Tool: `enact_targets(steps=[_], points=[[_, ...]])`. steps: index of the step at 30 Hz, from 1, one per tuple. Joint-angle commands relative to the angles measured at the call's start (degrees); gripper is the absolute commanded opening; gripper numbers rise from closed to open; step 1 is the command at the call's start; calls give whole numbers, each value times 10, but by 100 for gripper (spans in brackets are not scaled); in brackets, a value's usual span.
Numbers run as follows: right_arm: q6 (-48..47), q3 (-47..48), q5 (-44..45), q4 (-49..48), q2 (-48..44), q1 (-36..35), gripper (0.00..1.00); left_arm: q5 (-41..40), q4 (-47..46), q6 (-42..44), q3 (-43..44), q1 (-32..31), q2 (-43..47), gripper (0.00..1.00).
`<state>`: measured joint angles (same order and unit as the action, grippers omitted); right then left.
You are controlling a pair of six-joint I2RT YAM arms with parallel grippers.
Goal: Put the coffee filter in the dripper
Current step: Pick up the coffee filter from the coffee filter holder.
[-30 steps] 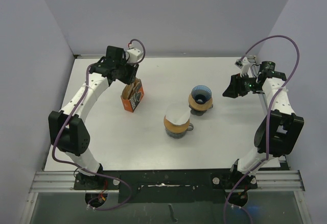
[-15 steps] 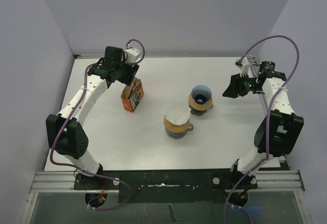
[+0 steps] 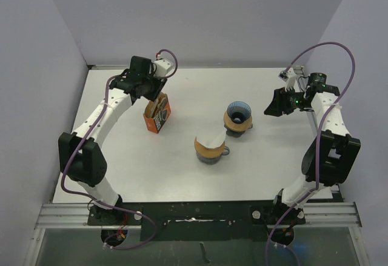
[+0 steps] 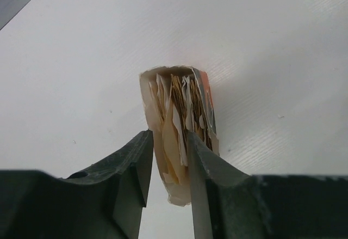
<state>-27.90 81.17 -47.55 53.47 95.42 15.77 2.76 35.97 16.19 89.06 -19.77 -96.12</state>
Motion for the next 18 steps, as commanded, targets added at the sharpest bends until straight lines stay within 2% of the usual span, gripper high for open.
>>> enact_targets(steps=[1,12,18], points=[[-6,4,-6,-3,-3,2,50,-5,-14,11,27,1,-10,27],[-7,6,-7,1,-1,2,50,-5,-5,20,45,1,9,0],[-7,7,-11,0,-5,1,50,11,-7,61,39,2,46,0]])
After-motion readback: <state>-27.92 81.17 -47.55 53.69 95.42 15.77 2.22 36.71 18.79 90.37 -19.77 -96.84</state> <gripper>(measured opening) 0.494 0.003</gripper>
